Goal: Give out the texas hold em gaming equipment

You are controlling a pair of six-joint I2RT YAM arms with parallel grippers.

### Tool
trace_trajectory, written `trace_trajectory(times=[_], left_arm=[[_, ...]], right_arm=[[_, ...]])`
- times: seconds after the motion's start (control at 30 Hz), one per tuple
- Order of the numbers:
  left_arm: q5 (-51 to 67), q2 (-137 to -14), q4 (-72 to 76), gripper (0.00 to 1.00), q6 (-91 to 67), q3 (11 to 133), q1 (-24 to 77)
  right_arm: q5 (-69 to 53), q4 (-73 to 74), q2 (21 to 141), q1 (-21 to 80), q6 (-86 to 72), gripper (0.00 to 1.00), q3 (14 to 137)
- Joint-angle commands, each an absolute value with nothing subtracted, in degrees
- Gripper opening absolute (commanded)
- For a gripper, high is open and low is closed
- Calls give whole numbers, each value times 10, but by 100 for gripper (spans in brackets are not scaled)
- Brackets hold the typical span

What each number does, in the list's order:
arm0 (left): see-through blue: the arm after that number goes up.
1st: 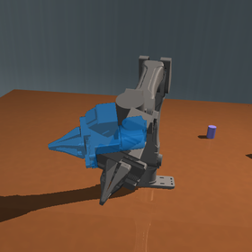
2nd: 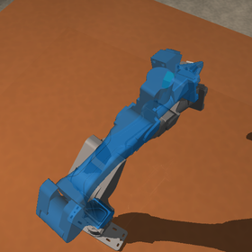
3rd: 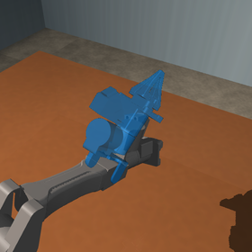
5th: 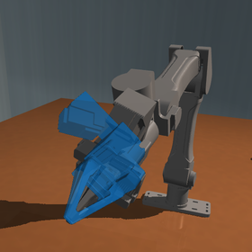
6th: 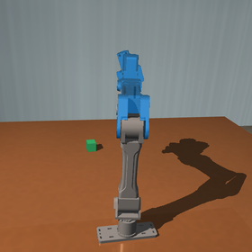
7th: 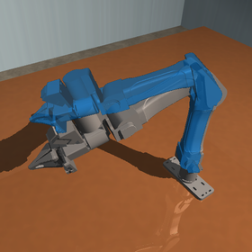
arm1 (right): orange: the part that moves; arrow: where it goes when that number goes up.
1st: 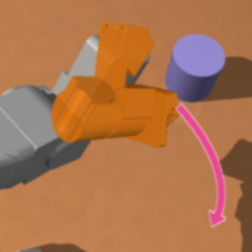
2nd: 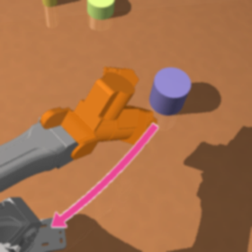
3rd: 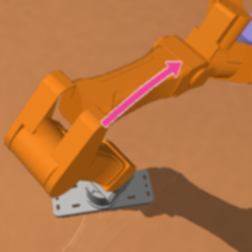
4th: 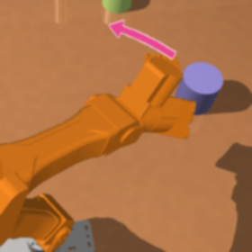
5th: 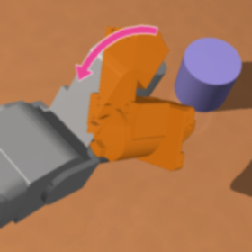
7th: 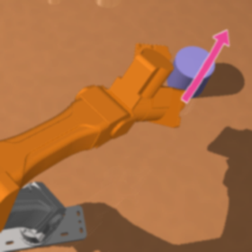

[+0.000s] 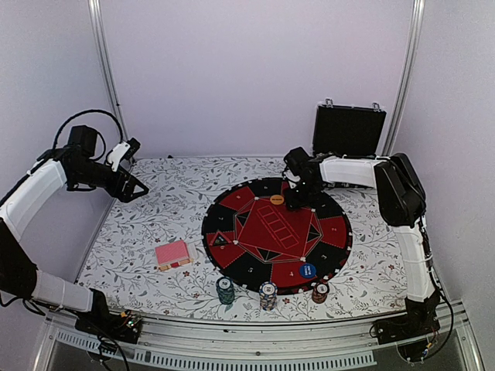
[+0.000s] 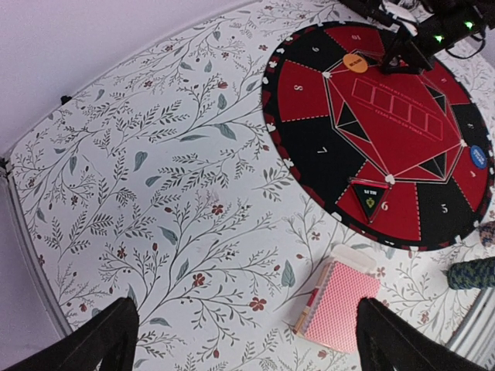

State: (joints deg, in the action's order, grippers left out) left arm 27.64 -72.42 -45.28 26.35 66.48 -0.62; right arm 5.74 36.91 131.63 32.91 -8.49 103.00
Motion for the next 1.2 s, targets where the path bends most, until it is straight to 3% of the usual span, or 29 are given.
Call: trace_trajectory(times=[0.0,0.5,0.67,0.83,1.17], left_arm=[[282,-729,-453,100,263,679,-2],[283,-732,-445,100,258,683,-2],[282,-731,-449,100,261,690,-2],[287,-733,-450,100,257,694,-2],[288,-728,-450,100,255,701,-2]], right_arm=[[73,353,1327,322,-77,26,1029],[76,335,1340,317,-71,30,1036],[73,332,1338,317,-74,51,1020],[74,328,1315,317,-77,64,1008],[59,358,1177,327,-95,74,947]])
